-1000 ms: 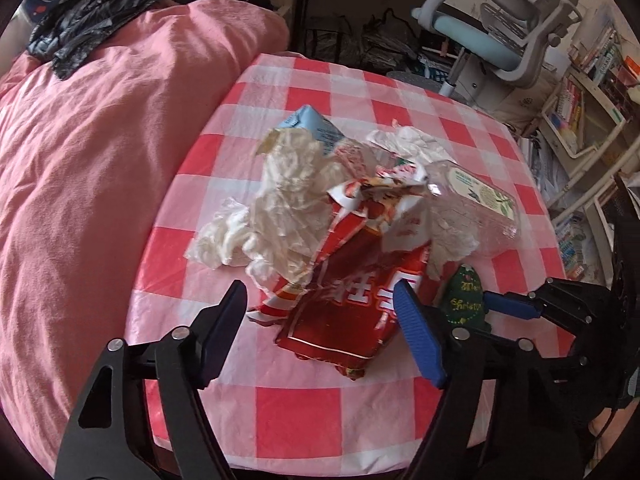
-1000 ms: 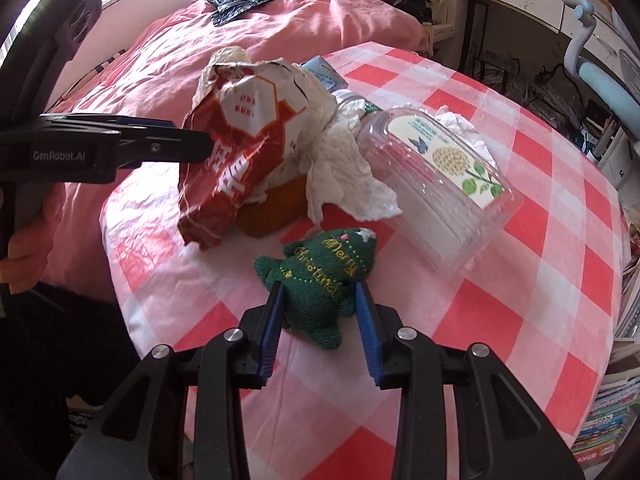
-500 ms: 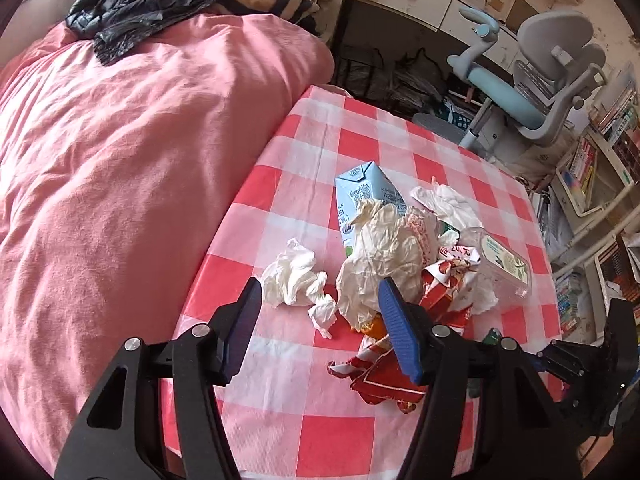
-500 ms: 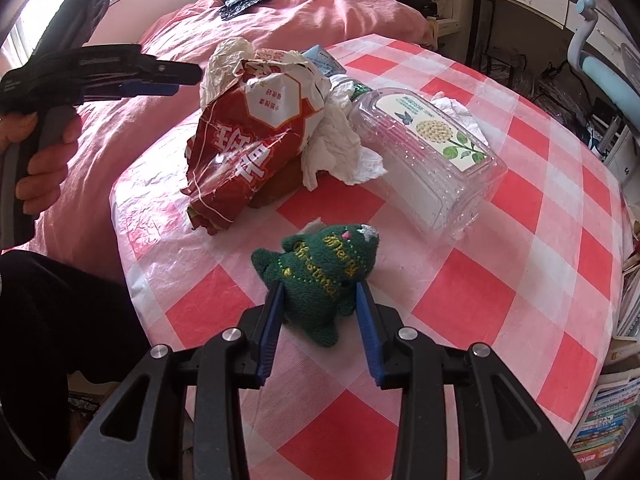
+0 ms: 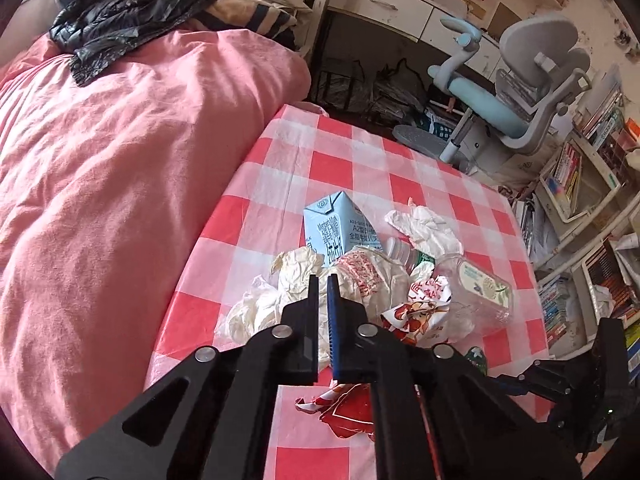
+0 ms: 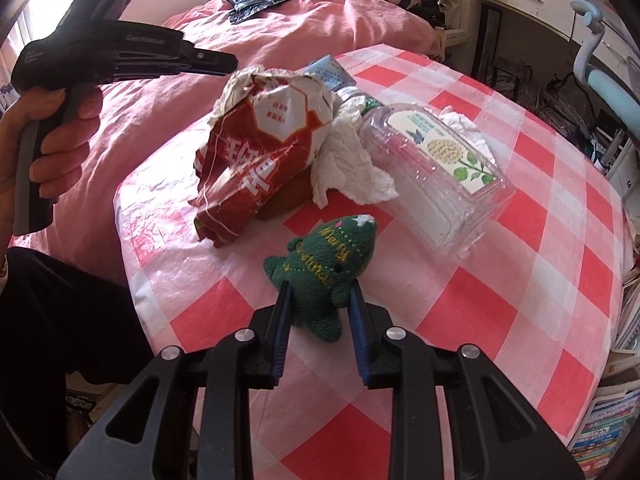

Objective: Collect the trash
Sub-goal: 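Close the left gripper on crumpled white tissue while the right gripper lifts the plush, then carry the plush and tissue with both grippers over the yellow bin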

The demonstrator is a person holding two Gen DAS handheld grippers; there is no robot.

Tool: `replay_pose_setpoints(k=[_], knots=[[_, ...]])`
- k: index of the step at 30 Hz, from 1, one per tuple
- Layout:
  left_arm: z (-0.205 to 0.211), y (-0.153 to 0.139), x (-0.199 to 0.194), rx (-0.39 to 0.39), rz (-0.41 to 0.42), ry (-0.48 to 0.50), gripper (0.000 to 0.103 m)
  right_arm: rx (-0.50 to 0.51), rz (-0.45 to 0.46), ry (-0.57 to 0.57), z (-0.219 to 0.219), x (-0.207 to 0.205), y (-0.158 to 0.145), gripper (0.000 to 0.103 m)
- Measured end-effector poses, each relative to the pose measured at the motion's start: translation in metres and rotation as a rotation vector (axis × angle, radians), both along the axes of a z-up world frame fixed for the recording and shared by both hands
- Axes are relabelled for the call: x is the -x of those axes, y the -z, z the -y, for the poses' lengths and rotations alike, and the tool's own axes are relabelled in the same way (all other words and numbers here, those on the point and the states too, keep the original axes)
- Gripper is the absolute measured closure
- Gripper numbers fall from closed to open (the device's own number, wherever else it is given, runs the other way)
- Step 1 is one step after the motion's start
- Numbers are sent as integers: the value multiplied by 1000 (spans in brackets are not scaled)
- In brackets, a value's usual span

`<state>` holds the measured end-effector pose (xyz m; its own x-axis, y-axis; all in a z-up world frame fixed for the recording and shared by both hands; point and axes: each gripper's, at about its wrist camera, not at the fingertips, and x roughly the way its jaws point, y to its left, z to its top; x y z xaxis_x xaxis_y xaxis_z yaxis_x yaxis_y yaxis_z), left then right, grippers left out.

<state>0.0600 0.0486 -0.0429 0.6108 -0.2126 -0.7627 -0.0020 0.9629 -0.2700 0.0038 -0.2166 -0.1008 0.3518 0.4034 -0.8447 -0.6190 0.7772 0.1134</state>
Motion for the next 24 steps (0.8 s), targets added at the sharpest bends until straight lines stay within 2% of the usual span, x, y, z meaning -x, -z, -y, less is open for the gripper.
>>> replay_pose_setpoints(k=[3,4,6,7,8,13,15,16,17,20,24], knots=[[-9,-4,1,18,2,-18,99,9,6,4,0,0,0,75],[-12,-2,1,25,-12,-27,95,13,5,4,0,-1,1,75],[-15,6,-2,24,-51,-54,65,22,3,6,0,-2,2,75],[-15,10,-2,14,-57,-80,32,22,1,6,0,-2,2,75],[-14,12,-3,0,-52,-114,19,21,-1,7,0,-2,3,74],[-2,28,-11,-17,-73,-93,17,14,-11,9,1,-3,5,74],[6,34,-14,-47,-88,-55,31,9,-17,12,2,-5,5,74],[10,37,-15,-41,-104,-30,57,8,-17,12,2,-5,6,74],[10,39,-15,-24,-118,-15,65,10,-15,11,1,-5,6,74],[6,25,-9,12,-68,-18,77,10,-4,6,1,-3,4,74],[-7,-5,1,63,17,-50,77,-2,13,13,2,-3,0,75]])
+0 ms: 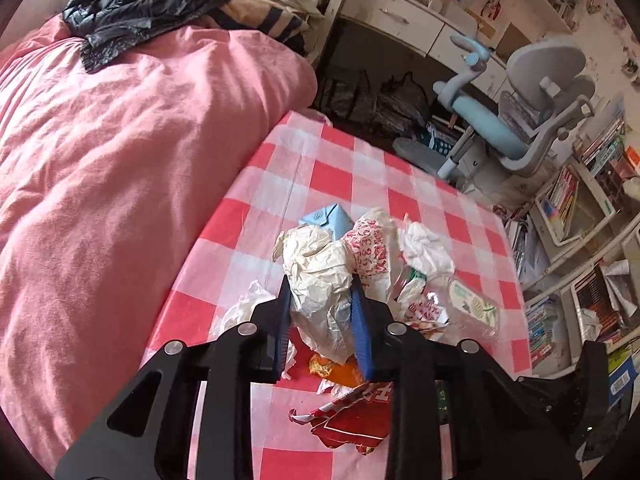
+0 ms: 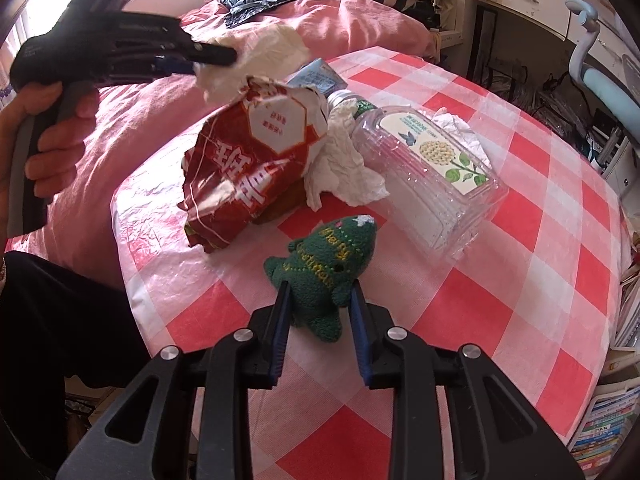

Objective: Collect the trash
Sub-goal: 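Carry the plush and tissue with both grippers over the yellow bin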

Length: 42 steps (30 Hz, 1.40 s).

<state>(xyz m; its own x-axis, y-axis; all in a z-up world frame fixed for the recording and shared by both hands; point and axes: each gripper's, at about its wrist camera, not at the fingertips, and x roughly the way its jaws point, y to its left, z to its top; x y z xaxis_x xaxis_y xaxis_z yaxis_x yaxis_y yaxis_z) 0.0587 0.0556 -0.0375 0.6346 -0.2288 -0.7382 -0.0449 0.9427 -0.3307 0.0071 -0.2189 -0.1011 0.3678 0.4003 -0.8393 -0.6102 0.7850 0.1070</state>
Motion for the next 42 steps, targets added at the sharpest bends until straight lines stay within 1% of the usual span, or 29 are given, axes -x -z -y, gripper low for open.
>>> replay_pose_setpoints(k=[2,4,7,8,9,12,15,18,22,26,29,32,34,36,39,42], knots=[[-8,-8,3,38,19,-11,77,-12,2,7,2,-1,-2,75],[-19,-8,3,121,10,-26,77,-29,1,16,4,-3,-4,75],[-35,1,1,266,-25,-39,77,-51,3,25,6,-4,-7,75],[-39,4,0,303,-36,-44,77,-61,3,28,6,-5,-8,75],[-41,5,1,311,-38,-50,77,-73,2,31,7,-5,-9,75],[-37,1,2,252,-18,-61,77,-113,5,39,12,-5,-14,75],[-30,-5,4,236,2,-37,77,-151,9,49,16,-5,-20,75],[-20,-10,6,173,24,-24,77,-162,26,51,18,-3,-26,75],[-3,-21,13,113,60,13,77,-151,61,50,20,1,-34,75],[26,-29,18,45,92,74,77,-139,95,54,25,6,-43,75],[51,-34,22,21,107,120,77,-128,116,69,36,10,-50,75],[82,-39,26,-1,129,172,77,-109,143,104,57,13,-59,75],[104,-40,27,-11,138,214,77,-105,167,148,80,20,-67,75],[132,-41,33,-23,148,262,77,-77,189,194,104,30,-71,74],[177,-40,43,-38,161,341,77,-18,201,275,146,46,-68,74],[222,-37,52,-48,167,422,77,27,184,379,195,61,-56,74]])
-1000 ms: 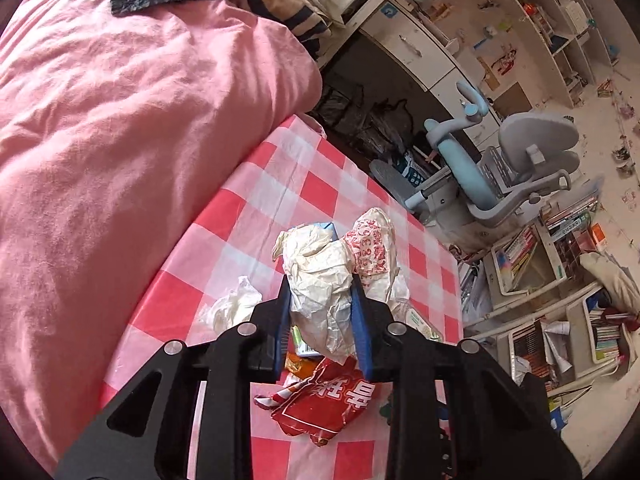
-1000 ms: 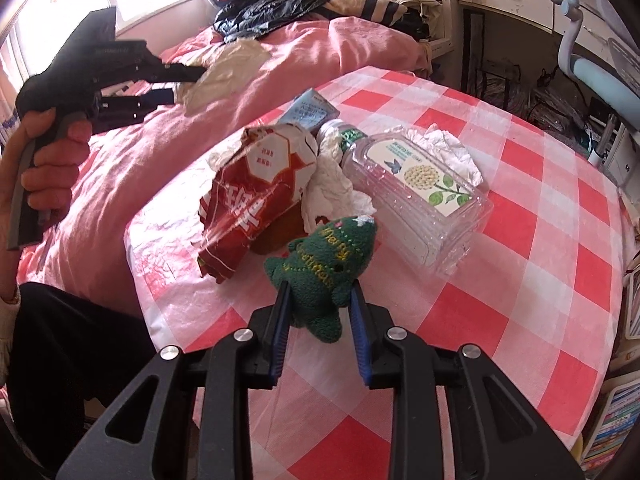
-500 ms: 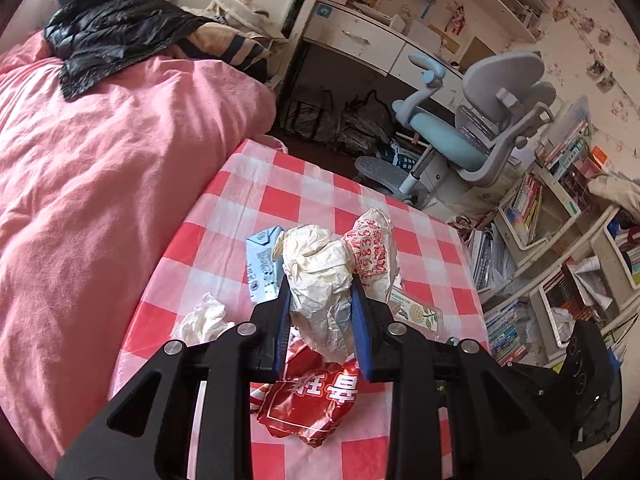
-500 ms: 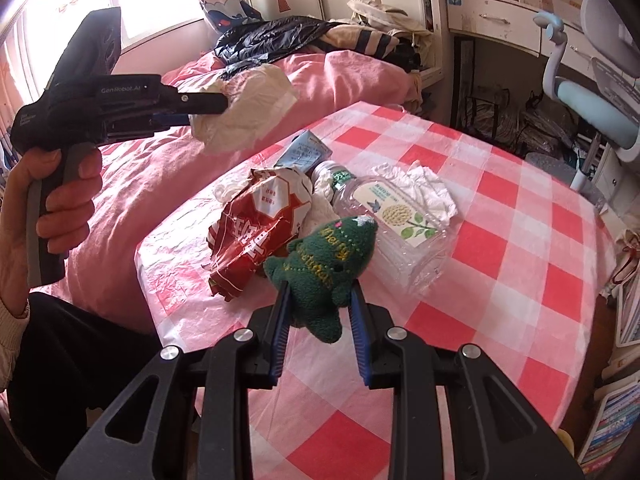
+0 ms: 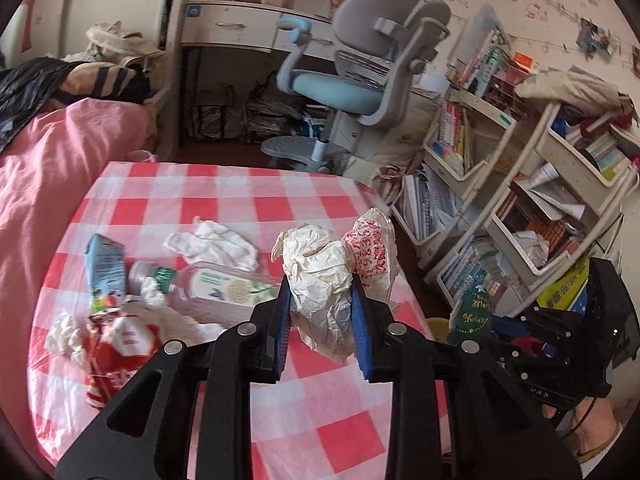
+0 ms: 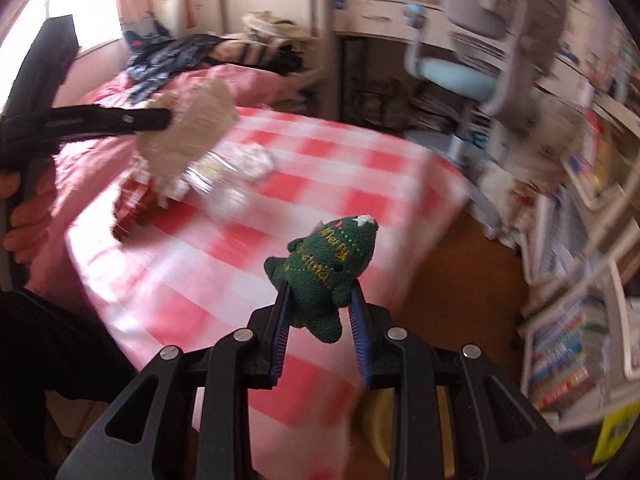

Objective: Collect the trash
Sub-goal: 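Carry the plush and tissue with both grippers over the yellow bin, then open both grippers to drop the plush and tissue into the bin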

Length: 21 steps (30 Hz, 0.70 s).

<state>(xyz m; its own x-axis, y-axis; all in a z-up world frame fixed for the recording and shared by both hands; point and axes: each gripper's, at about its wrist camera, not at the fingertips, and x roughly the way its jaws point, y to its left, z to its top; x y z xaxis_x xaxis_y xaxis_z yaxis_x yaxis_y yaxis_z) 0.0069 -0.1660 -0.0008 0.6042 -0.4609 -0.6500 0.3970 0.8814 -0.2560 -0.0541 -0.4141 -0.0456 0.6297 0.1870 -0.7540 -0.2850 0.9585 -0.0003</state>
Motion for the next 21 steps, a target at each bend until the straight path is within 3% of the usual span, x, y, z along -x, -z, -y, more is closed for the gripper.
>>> replay_pose_setpoints(k=[8,15,18,20,21], knots=[[119,27,22,-43,-26,169,77,74,-126,168,76,20,75,73],[221,81,20,-65,-143,250,77,103,-208,230,107,19,134,68],[253,106,17,-83,-191,261,72,94,-220,267,122,27,140,61],[265,120,18,-108,-221,268,57,84,-210,287,127,34,136,57],[266,123,18,-126,-224,262,57,82,-198,294,129,38,130,57]])
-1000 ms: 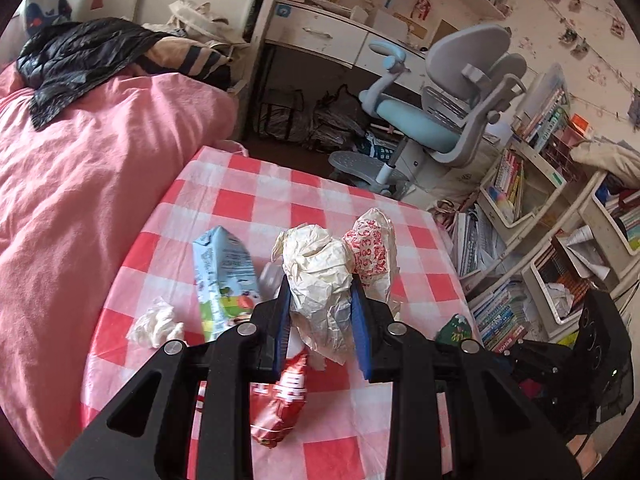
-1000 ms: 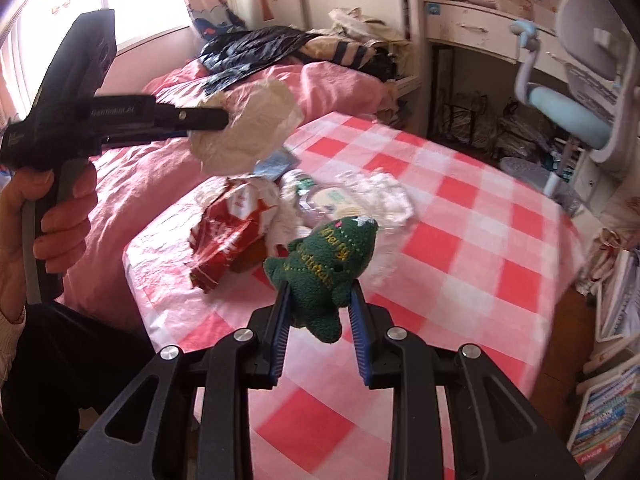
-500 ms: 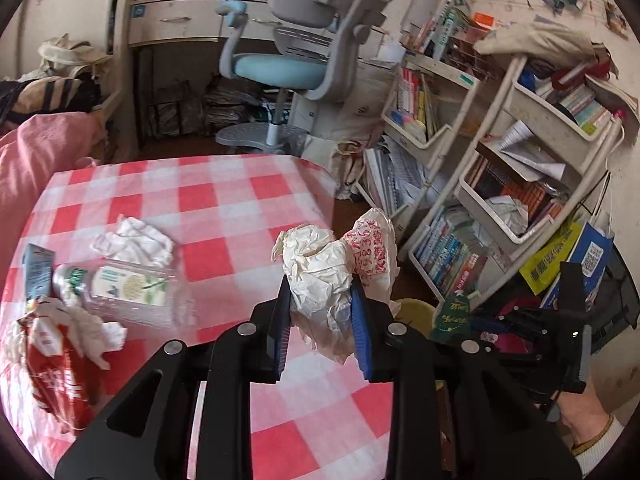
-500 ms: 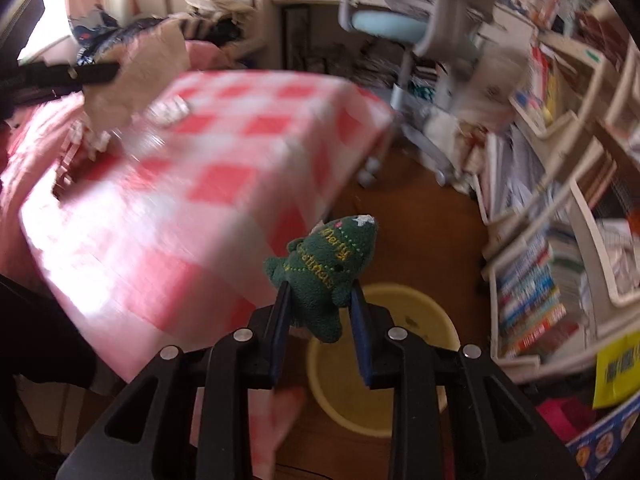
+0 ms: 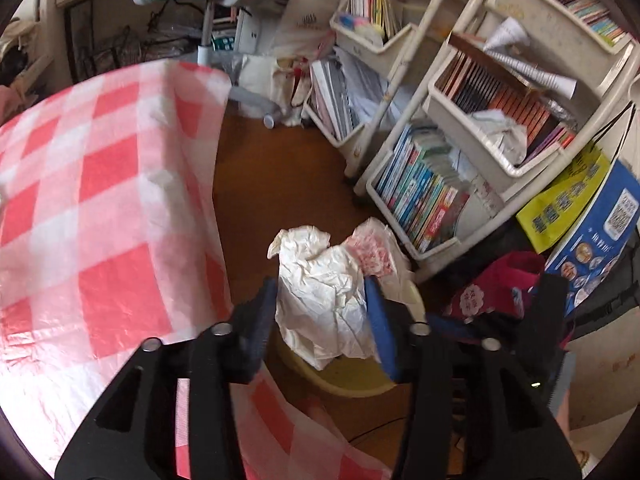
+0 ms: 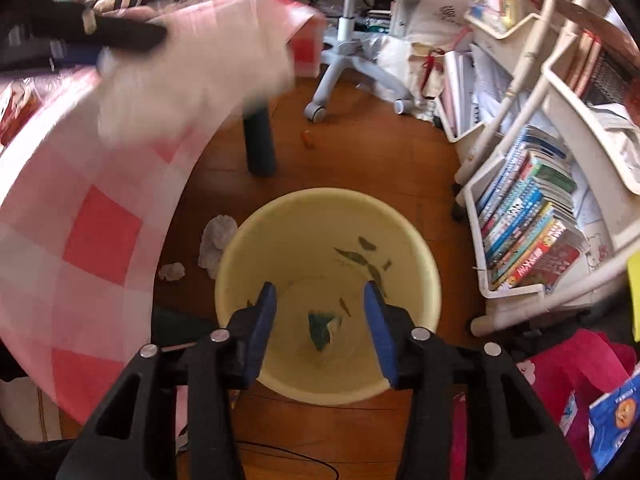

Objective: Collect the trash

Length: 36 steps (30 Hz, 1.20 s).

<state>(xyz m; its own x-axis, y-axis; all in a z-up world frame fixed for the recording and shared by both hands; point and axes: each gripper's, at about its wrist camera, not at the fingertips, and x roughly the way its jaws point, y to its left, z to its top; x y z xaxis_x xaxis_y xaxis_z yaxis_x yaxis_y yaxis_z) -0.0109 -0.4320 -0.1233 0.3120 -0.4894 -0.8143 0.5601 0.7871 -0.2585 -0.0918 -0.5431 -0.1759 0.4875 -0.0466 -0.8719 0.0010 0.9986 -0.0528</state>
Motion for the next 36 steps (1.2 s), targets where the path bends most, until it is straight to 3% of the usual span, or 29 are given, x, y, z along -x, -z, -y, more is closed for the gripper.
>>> replay_pose_setpoints(k=[4,8,13,17,21,26,36], knots=[[-23,-19,-4,0,61,-54,41,-8,85,-8,-6,4,-27,52],[-83,-60,-3,30,206,-187,22,-5,206,-83,-41,-8,-73,42],[-168,-94,-3,39,315,-368,16,-22,327,-241,-113,-31,-134,29],[-242,-117,-9,46,362,-512,13,-69,352,-328,-169,-46,-159,23],[-307,-132,-15,24,377,-616,12,-123,317,-404,-224,-52,-150,23],[-373,-141,-13,13,380,-661,10,-79,225,-486,-268,-61,-127,23],[-420,-135,-25,4,317,-695,9,-7,214,-558,-308,-67,-110,21]])
